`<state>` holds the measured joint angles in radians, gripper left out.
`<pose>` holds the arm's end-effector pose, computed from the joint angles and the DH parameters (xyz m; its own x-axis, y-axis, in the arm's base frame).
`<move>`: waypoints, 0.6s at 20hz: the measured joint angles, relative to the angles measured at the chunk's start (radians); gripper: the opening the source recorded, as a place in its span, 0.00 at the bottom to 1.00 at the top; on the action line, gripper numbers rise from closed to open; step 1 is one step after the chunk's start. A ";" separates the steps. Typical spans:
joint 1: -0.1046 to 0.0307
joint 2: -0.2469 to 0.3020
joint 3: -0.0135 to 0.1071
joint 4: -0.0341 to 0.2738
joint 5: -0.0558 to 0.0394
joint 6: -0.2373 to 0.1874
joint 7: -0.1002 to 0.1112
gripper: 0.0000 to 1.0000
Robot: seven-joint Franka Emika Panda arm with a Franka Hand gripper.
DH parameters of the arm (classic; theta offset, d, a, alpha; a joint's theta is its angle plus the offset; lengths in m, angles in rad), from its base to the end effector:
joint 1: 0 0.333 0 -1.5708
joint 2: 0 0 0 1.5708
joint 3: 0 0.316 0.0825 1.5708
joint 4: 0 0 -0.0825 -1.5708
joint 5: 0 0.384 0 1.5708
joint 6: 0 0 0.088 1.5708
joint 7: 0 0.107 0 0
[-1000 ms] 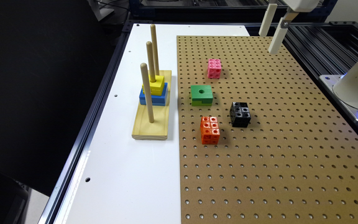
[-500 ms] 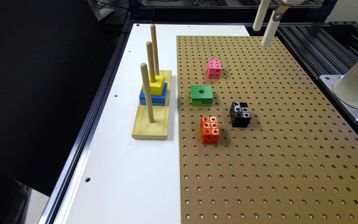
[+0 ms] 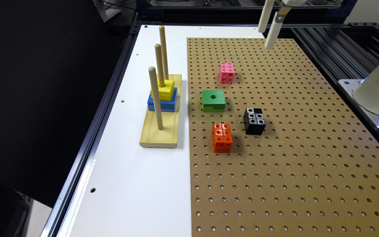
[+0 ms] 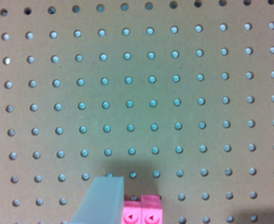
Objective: Pick up pink block.
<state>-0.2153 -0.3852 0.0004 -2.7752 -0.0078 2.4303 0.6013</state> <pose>0.3639 -0.0795 0.3293 0.6885 -0.7243 0.0363 -0.7242 -0.6893 -0.0183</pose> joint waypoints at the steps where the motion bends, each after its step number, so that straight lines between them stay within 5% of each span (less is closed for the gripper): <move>1: -0.005 0.013 0.000 0.013 0.0000 0.000 -0.006 1.00; 6: -0.038 0.106 0.000 0.103 0.0000 0.001 -0.038 1.00; 12: -0.046 0.213 0.000 0.193 0.0000 0.001 -0.048 1.00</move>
<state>-0.2617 -0.1725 0.0002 -2.5825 -0.0078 2.4312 0.5530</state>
